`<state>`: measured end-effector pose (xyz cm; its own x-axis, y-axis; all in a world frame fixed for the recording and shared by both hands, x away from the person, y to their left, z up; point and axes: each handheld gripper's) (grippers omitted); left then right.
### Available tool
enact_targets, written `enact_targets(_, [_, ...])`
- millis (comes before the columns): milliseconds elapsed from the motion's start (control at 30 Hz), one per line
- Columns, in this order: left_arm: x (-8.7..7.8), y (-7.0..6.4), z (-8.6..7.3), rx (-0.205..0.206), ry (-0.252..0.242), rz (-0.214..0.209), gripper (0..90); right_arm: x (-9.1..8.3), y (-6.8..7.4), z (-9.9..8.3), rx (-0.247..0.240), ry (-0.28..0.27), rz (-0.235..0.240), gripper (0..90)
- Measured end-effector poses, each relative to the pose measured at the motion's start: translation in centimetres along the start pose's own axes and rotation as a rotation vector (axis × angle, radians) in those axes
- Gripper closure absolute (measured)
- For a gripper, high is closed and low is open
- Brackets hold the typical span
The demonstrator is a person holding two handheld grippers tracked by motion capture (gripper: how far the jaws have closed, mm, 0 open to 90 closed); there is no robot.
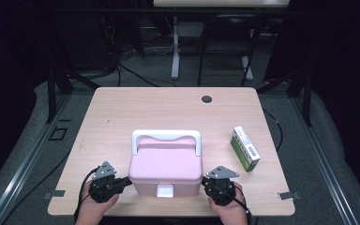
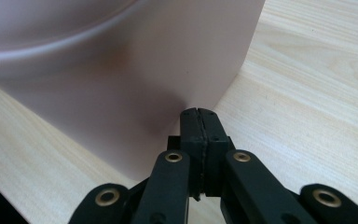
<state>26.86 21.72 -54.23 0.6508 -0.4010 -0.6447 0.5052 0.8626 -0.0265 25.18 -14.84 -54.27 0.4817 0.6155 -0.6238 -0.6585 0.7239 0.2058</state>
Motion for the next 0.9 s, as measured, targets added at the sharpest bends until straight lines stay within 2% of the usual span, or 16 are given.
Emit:
enact_targets(300, [-0.2, -0.2, 0.0, -0.005, 0.017, -0.019, 89.7, -0.6, 0.1, -0.5, 0.003, 0.002, 0.015, 89.6])
enact_targets(367, [-0.1, -0.1, 0.1, -0.002, 0.015, -0.014, 87.1, -0.6, -0.2, -0.4, 0.017, 0.002, 0.021, 86.9])
enact_targets(500, [-0.2, 0.4, 0.2, -0.025, -0.001, -0.026, 81.7, -0.7, -0.6, -0.3, 0.025, 0.006, 0.040, 84.1])
enact_targets(633, [-0.5, 1.0, 0.4, -0.045, -0.014, -0.026, 77.6, -1.0, -0.7, -0.2, 0.020, -0.012, 0.044, 81.6])
enact_targets(667, [-0.7, 1.3, 0.5, -0.062, -0.019, -0.028, 76.2, -1.2, -0.8, 0.0, 0.014, -0.018, 0.048, 80.0])
enact_targets(767, [-0.8, 1.5, 0.5, -0.069, -0.018, -0.034, 73.7, -1.4, -1.0, 0.1, 0.013, -0.024, 0.051, 77.2])
enact_targets(800, [-0.8, 1.6, 0.6, -0.071, -0.022, -0.036, 71.2, -1.6, -1.2, 0.3, -0.003, -0.025, 0.045, 73.9])
enact_targets(900, [-0.9, 1.9, 0.7, -0.072, -0.027, -0.035, 68.1, -1.7, -1.6, 0.5, -0.028, -0.022, 0.026, 72.3])
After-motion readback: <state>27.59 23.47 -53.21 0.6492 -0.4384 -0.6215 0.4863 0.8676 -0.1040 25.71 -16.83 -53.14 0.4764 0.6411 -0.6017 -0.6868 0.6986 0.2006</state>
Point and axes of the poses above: each handheld gripper's, and its own axes: x roughly forward along the jaws, z roughly out of its top, y roughly to its left, and after that the axes turned 14 degrees about z, right-handed
